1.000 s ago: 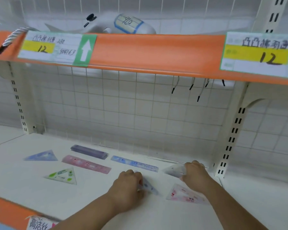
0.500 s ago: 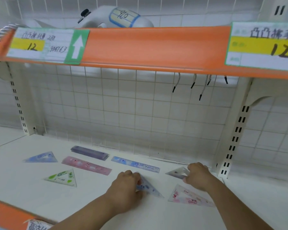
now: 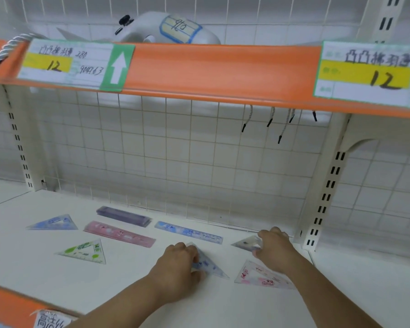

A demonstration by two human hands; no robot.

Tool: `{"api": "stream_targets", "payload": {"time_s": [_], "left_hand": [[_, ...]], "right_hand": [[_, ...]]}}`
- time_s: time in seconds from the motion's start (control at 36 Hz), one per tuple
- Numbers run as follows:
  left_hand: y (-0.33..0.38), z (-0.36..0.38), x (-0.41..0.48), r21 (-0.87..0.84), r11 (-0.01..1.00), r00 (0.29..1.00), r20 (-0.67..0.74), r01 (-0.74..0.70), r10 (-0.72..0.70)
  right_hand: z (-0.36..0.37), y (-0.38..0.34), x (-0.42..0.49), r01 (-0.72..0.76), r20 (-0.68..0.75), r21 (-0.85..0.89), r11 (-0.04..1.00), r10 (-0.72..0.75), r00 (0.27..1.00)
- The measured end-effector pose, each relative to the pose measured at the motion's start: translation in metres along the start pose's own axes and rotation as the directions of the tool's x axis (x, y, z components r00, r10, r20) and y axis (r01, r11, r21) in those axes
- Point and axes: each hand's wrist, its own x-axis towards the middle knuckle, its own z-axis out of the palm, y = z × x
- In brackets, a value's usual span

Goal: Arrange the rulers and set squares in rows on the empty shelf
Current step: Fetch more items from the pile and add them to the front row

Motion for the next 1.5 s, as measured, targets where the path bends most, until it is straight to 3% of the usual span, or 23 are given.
{"api": "stream_targets", "payload": {"time_s": [0.56, 0.94, 1.25, 1.5], "left_hand": [[0.026, -0.006, -0.040, -0.081, 0.993, 0.994, -0.079, -0.081, 0.075], [0.042, -0.034, -0.087, -0.079, 0.984, 0.982, -0.121, -0.158, 0.148], [0.061, -0.033, -0.134, -0.122, 0.955, 0.963, -0.031, -0.271, 0.269], [0.115, -0.013, -0.159, -0.183, 0.905, 0.918, 0.020, -0.385, 0.395]], "right_hand": [[-0.029, -0.032, -0.104, 0.162, -0.091, -0.037, 0.986, -0.165, 0.982], [-0.035, -0.035, -0.169, 0.043, -0.113, -0.084, 0.996, -0.053, 0.992], [-0.032, -0.034, -0.249, -0.070, -0.098, -0.088, 0.994, 0.061, 0.993], [-0.035, 0.010, -0.318, -0.182, -0.128, -0.113, 0.977, 0.167, 0.978]]}}
